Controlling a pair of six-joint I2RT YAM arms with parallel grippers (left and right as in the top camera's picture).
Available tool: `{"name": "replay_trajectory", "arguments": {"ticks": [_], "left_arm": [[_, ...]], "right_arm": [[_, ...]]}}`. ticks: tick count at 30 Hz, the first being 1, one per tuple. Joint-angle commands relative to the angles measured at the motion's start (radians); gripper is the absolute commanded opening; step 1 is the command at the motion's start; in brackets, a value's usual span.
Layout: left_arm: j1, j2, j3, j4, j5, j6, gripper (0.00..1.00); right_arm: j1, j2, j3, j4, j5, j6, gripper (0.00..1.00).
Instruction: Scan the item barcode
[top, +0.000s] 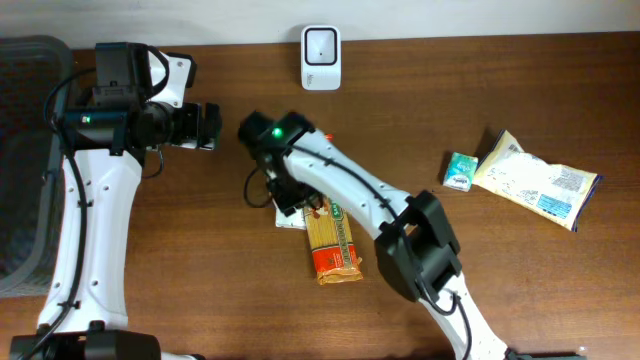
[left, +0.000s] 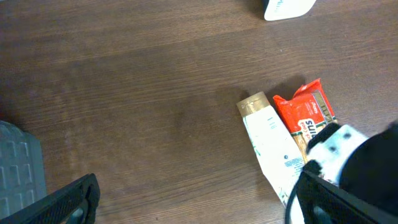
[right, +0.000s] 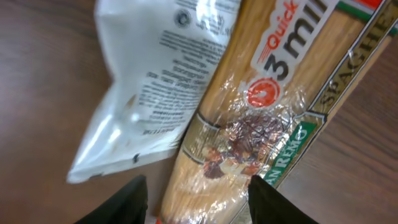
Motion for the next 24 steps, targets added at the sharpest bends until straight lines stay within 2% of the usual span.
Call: {"name": "replay_trajectory", "arguments": {"ticks": [1, 8, 12, 18, 22, 24], "left_arm": [[0.005, -0.008, 0.012, 0.002, 0.003, 0.013, 0.99], [0.005, -0.008, 0.012, 0.002, 0.003, 0.013, 0.99], [0.005, -0.008, 0.012, 0.002, 0.003, 0.013, 0.99], [0.005, -0.008, 0.012, 0.002, 0.003, 0.013, 0.99], [0.005, -0.008, 0.012, 0.002, 0.003, 0.013, 0.99], [0.005, -0.008, 0.012, 0.002, 0.003, 0.013, 0.99]], "right_arm": [[0.028, -0.002, -0.078, 0.045, 0.092, 0.047, 0.51], [0.045, -0.002, -0.207, 0.145, 0.144, 0.064, 0.48], [0.043, -0.002, -0.275, 0.174, 0.248, 0.065, 0.48], [0.043, -0.002, -0.311, 0.157, 0.351, 0.065, 0.48], [0.043, -0.002, -0.312, 0.165, 0.353, 0.061, 0.48], [0.044, -0.001, -0.314, 0.184, 0.353, 0.006, 0.49]]}}
